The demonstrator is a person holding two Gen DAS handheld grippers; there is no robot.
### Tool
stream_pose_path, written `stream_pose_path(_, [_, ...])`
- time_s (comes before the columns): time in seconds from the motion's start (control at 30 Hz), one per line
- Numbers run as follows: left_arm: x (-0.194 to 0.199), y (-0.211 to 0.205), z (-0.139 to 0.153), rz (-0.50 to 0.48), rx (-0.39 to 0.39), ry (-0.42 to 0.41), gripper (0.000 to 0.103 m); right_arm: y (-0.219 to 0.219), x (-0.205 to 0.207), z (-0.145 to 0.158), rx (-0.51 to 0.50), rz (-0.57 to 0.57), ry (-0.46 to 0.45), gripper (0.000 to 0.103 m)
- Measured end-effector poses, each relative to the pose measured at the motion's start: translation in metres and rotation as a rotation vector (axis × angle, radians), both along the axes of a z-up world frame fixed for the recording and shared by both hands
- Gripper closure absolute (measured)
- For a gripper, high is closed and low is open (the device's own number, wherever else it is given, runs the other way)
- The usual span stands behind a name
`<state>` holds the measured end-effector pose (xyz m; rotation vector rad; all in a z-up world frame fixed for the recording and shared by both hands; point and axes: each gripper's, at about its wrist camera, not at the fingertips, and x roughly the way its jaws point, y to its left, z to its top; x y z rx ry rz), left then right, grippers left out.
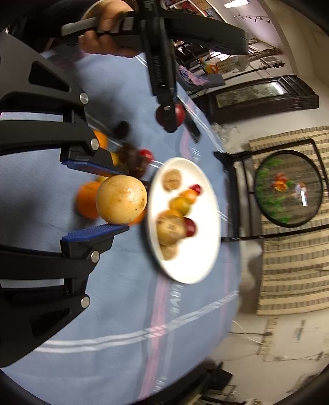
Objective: Organize fruits
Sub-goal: 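Carry both fruits over the white plate and open both grippers to release them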
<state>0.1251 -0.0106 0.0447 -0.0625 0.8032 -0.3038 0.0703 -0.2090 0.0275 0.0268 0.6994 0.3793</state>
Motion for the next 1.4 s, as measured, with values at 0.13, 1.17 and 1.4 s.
stream_pose_path(0.13, [0.026, -0.013, 0.009, 0.040, 0.007, -0.053, 0.063, 0.007, 0.026, 0.020, -0.022, -0.006, -0.058, 0.064])
stream_pose_path(1.17, [0.100, -0.030, -0.019, 0.130, 0.083, -0.087, 0.023, -0.017, 0.132, -0.020, 0.087, -0.165, 0.061, 0.042])
stream_pose_path(1.4, [0.084, -0.028, -0.027, 0.117, 0.136, -0.082, 0.016, -0.019, 0.113, -0.018, 0.080, -0.179, 0.034, 0.041])
